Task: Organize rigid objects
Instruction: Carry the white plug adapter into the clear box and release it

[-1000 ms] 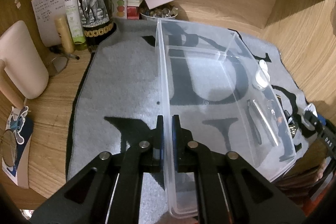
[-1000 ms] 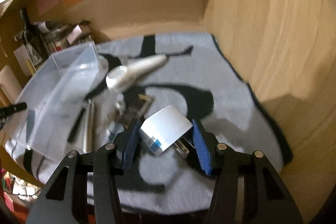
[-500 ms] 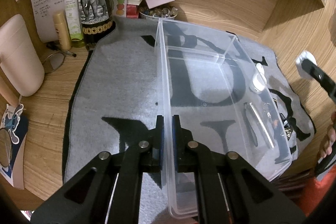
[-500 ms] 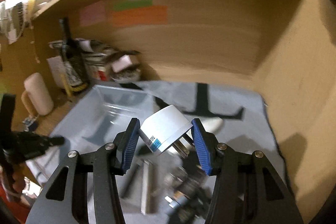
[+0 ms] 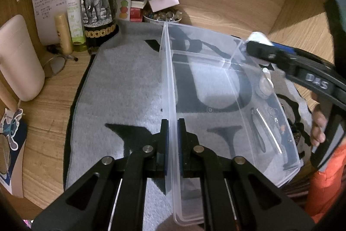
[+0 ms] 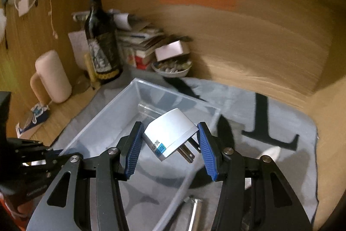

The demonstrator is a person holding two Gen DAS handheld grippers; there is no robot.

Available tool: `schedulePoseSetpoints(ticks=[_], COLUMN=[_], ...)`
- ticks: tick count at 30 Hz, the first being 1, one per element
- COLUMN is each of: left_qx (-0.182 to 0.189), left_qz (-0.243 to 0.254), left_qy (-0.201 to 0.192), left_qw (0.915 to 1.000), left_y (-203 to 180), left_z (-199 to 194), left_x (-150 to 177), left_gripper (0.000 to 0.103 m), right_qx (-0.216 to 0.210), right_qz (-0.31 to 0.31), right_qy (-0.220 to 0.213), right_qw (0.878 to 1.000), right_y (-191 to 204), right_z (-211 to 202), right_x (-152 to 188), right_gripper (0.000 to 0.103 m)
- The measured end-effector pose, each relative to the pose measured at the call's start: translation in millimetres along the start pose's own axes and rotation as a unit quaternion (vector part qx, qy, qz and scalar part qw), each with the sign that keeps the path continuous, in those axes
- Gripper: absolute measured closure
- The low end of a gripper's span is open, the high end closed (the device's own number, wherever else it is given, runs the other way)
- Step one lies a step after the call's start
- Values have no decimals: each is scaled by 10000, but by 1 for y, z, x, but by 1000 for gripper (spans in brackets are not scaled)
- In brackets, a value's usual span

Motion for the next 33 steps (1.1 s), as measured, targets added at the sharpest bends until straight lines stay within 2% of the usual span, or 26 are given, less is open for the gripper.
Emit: schedulePoseSetpoints(ticks=[5, 16, 25, 33], left_qx=[42, 73, 58, 81], left_qz=[3, -7, -30, -46], left_qy=[-26, -45, -46, 18], left_qw=[10000, 10000, 10000, 10000], left_y=[0, 2, 2, 3], left_z=[-1, -3, -3, -3], left_x=[0, -1, -1, -2], left_gripper=[95, 95, 95, 95], right_qx=[-215, -196, -115, 338], right_qz=[-191, -804, -722, -412], right_qy=[436, 940, 765, 188], right_qw=[9986, 9921, 9944, 9984], right_y=[14, 42, 36, 1], right_z=[27, 50, 39, -5], right_x=[-3, 4, 4, -2], right_gripper=[56, 56, 54, 45])
Point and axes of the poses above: each gripper's, at about its wrist camera, not at the fingertips, and z roughly the way its jaws point, y to its left, x to its underside, the point moved 8 cm from there along z, roughly the way its jaws point, and after that the axes turned 9 degrees about y, right-handed, at the moved point
